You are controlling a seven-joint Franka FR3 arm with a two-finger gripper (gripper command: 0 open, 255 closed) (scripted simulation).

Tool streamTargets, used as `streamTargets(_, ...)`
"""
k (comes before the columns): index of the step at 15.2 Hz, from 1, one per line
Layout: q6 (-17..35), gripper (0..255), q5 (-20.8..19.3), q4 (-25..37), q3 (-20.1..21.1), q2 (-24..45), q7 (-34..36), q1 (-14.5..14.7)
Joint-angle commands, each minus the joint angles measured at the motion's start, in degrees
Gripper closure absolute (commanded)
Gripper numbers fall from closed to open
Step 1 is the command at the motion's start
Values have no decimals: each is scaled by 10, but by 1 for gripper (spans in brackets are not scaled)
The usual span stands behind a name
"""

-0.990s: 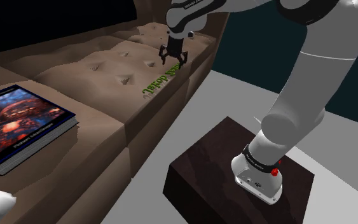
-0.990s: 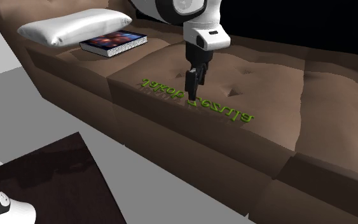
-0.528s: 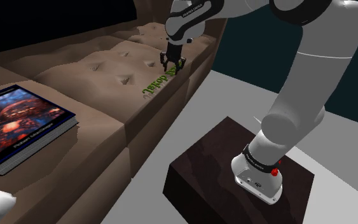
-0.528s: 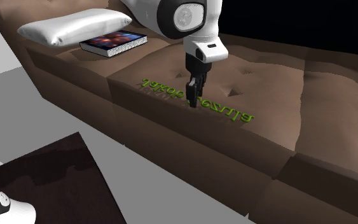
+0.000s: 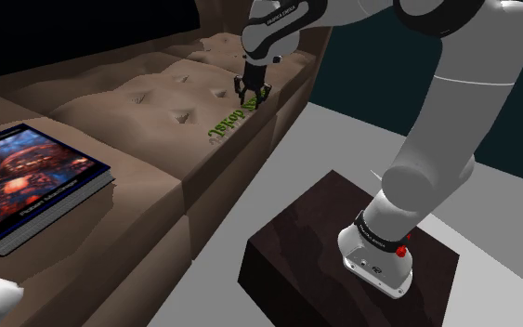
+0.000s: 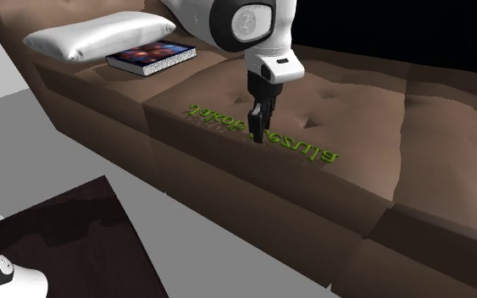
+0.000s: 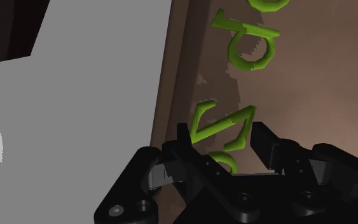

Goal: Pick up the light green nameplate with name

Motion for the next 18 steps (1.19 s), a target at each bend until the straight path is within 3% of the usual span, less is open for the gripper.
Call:
streamTargets(1,0,255,0,-1,0,0,-1,0)
streamTargets(18,-105,255,8,55,2,-49,-6,-1)
